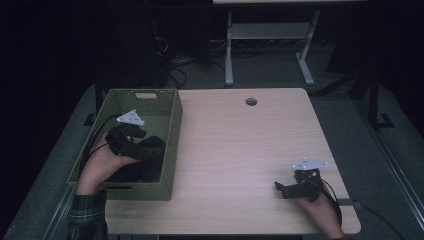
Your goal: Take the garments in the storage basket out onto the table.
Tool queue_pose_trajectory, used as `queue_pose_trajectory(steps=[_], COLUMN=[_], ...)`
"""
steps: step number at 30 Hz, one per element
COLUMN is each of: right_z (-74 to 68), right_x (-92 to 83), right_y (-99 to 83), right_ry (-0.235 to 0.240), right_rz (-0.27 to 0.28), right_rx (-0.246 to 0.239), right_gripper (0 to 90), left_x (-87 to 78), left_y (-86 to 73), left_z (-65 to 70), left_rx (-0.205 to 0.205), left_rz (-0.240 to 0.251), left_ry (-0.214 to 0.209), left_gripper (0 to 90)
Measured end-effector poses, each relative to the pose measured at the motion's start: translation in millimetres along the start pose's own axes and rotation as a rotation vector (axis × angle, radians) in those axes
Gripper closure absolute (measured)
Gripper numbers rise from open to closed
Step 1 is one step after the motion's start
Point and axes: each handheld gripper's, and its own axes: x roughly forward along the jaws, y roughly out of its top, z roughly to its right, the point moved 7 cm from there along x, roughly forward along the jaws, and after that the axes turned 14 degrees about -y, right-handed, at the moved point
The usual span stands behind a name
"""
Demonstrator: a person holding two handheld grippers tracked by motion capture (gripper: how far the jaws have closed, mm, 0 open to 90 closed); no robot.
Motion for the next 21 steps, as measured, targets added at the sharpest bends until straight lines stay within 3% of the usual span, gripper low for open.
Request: queue_pose_trajectory(steps=[11, 21], right_z=[0.0, 0.0], right_x=[0.1, -0.1], right_y=[0.0, -0.1], right_ry=[-0.001, 0.0], right_rz=[0.0, -0.001], right_rx=[0.0, 0.001], right_gripper=[0.7, 0.7], left_x=[-6.5, -10.0], left_y=[-12.7, -26.8], left_z=[-9.5, -14.0], left_rx=[-0.021, -0.044], left_rz=[-0.012, -0.025], left_ry=[0.035, 0.041], left_gripper=[14.5, 14.4])
